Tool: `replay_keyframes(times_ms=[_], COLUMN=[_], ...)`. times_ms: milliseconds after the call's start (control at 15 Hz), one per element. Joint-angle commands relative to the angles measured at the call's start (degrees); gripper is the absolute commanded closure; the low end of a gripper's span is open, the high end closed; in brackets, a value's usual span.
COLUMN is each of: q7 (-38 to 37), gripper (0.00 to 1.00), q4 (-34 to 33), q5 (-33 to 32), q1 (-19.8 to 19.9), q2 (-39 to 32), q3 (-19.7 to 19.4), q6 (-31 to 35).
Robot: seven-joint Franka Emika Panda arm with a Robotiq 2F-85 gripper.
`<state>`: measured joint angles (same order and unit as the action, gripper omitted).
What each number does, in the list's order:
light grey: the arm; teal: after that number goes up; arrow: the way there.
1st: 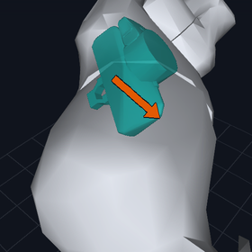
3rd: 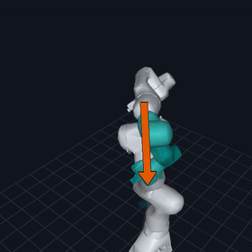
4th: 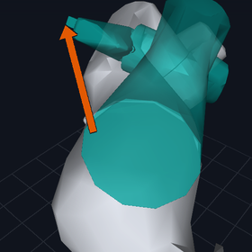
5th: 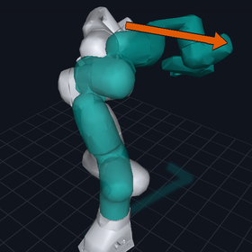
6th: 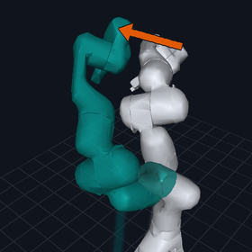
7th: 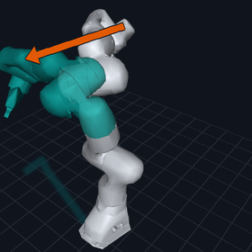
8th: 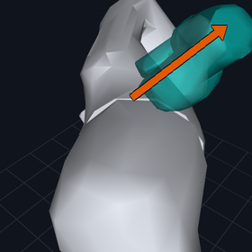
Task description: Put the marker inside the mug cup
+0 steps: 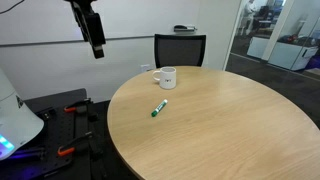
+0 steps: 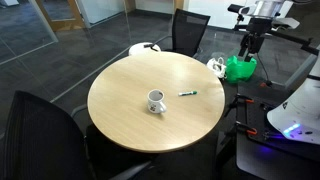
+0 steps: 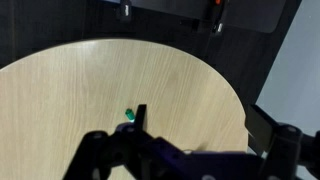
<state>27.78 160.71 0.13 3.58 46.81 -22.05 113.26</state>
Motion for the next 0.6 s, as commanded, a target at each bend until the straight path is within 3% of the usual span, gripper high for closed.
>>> replay_keyframes(times_ms=[0,533], q7=[0.53,1.08], gripper=[0.0,0.0], q4=[0.05,0.08], q5=[0.66,0.85], q1=[0.79,0.45], q2=[-0.31,-0.54], q3=[0.81,0.7], q6=[-0.1,2.2])
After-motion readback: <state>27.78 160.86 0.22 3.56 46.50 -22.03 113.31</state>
